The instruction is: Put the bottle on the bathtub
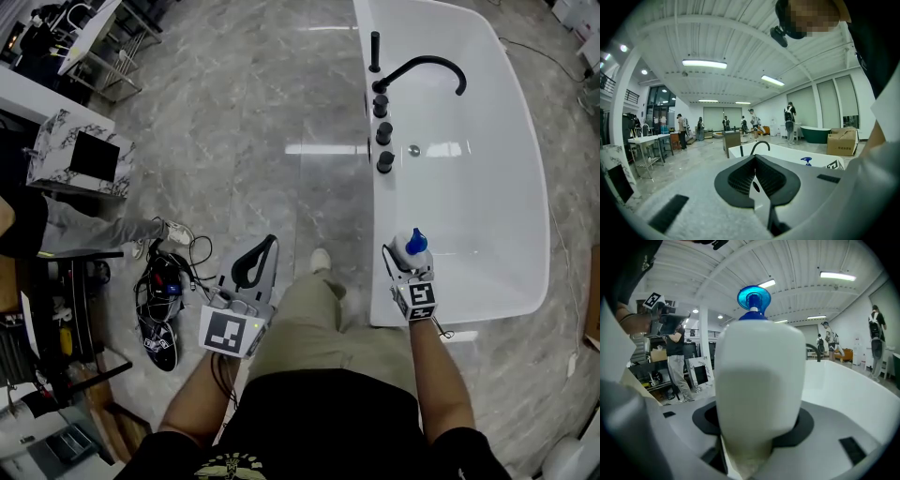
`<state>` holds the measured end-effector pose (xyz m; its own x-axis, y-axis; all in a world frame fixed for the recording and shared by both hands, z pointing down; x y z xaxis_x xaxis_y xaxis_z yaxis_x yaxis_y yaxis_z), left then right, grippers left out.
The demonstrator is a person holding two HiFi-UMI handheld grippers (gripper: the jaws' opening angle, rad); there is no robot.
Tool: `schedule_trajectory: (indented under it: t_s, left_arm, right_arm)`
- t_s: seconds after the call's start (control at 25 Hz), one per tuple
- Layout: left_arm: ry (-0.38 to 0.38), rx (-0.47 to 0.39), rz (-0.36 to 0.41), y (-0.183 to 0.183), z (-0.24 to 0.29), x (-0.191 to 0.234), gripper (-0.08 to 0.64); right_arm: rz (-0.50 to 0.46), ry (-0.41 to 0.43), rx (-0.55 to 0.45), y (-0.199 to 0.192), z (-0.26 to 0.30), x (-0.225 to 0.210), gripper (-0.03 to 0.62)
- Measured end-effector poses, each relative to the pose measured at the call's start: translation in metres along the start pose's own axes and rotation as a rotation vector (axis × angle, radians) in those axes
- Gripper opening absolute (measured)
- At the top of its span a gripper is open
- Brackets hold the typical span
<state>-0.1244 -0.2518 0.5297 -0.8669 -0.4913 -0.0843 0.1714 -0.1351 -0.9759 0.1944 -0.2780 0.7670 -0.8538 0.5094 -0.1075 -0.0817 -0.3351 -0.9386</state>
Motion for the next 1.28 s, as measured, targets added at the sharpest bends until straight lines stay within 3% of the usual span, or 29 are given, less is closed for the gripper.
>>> schedule_trajectory:
  t_s: [0.16,0.4,0.64,0.8,0.96,1.28]
  left_arm:
    - [-0.028,0.020,0.012,-0.006,0.005,0.000,0.009]
    - [0.004,0.046,0.028,-0.024,0.005,0.006,0.009]
    - [0.002,0.052,0.010,-0.030,0.008,-0.004,0.009]
    - [0.002,0.056,-0.004,-0.032,0.003,-0.007,0.009]
    - [0.014,0.047,0.005,-0.025,0.000,-0.007,0.009]
    - [0.026,0.050,0.021,-0.007,-0.009,-0.003,0.009]
  right_arm:
    - [-0.013,0.020,-0.013,-0.013,0.017,0.000,0.262]
    - [-0.032,0.025,-0.026,-0.039,0.031,-0.003,0.262]
    - [-0.079,0.059,-0.007,-0.067,0.031,-0.001,0.262]
    - [-0.056,0.076,-0.028,-0.068,0.029,0.001,0.262]
    - [-0.133,0.133,0.033,-0.073,0.031,0.002,0.262]
    - [-0.106,0.189,0.124,-0.080,0.017,0.005,0.275]
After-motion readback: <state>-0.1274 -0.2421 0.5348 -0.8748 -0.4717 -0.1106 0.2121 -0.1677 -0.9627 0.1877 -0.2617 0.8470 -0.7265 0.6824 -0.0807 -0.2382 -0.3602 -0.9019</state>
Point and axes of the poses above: the fingertips, and each gripper's own axes: z forward along the fingers, x to its left, y out of its top, the point moved 9 cm from there along -z, backward along the fingers, and after that the axes turned 2 degrees about -x, right-handed, at the moved point
